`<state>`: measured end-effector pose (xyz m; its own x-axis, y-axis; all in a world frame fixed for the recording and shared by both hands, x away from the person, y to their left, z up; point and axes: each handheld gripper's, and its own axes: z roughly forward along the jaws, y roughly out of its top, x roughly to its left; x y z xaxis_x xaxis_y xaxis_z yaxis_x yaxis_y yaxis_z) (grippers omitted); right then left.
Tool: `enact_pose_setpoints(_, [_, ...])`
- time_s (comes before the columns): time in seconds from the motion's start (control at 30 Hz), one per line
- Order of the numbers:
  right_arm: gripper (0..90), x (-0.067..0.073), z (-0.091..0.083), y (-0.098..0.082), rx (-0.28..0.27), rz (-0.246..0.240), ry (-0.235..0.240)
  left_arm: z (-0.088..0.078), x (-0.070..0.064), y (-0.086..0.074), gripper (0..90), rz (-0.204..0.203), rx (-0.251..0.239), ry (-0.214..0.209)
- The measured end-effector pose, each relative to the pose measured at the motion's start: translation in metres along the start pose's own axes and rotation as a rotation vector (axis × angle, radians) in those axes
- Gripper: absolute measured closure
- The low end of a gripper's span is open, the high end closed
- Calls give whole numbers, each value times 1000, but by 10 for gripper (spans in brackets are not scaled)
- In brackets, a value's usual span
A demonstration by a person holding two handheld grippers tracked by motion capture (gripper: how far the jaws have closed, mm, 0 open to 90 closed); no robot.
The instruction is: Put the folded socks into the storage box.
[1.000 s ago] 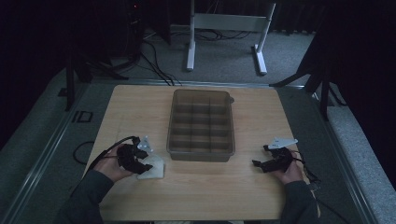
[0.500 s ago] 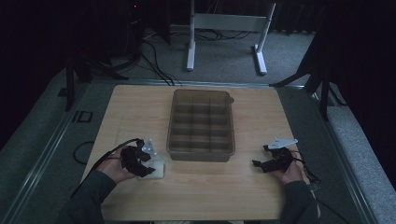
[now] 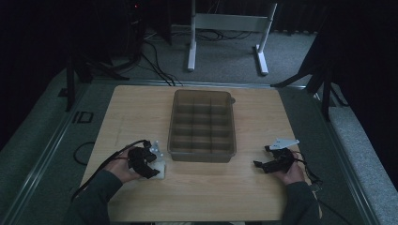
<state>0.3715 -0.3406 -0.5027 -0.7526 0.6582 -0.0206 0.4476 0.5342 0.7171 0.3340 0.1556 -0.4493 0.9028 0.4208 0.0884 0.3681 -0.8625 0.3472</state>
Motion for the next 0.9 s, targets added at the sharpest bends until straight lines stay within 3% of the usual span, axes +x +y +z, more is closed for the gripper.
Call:
enact_pose_setpoints(0.27, [103, 0, 0, 0, 0, 0, 0, 4, 1, 0, 419, 1, 19, 17])
enact_pose_setpoints(0.5, [103, 0, 0, 0, 0, 0, 0, 11, 8, -4, 399, -45, 4, -25])
enact_pose_setpoints(0.9, [103, 0, 0, 0, 0, 0, 0, 2, 9, -4, 379, -49, -26, 8])
